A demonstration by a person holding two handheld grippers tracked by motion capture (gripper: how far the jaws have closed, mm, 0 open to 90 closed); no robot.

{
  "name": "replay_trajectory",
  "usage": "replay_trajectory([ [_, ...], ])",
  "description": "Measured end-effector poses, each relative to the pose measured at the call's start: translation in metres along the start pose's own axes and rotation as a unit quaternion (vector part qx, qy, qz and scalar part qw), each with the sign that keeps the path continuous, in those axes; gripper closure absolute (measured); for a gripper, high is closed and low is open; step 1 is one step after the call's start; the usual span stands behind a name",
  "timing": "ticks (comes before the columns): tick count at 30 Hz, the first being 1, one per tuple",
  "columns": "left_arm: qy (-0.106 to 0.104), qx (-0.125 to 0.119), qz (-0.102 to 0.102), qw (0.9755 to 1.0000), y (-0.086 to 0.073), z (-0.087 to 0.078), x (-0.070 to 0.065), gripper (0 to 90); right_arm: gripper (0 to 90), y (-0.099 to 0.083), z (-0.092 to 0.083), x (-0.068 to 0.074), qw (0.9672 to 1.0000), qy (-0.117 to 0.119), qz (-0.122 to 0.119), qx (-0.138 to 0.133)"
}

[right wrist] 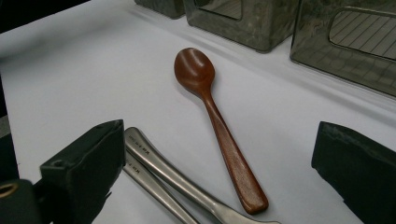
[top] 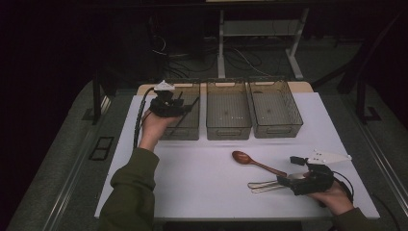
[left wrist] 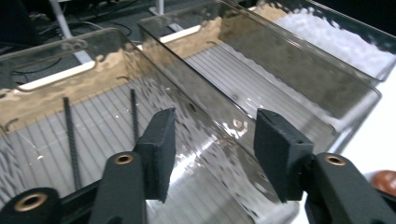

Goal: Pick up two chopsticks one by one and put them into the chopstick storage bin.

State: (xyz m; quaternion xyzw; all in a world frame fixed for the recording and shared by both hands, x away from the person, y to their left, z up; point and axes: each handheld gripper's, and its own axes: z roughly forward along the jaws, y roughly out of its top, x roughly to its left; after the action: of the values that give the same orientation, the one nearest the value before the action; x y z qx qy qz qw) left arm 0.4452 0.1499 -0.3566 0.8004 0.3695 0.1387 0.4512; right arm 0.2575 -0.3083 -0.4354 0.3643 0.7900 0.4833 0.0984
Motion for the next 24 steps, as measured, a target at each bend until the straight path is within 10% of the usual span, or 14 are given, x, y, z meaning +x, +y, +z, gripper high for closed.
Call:
replay_trajectory([
  [24,-0.041,-0.009,0.042,0.9982,-0.042,-0.033,-0.054,27.4,2.4,-0.001,0.001,0.001,1.0000,-0.001,-0.004,0.001],
])
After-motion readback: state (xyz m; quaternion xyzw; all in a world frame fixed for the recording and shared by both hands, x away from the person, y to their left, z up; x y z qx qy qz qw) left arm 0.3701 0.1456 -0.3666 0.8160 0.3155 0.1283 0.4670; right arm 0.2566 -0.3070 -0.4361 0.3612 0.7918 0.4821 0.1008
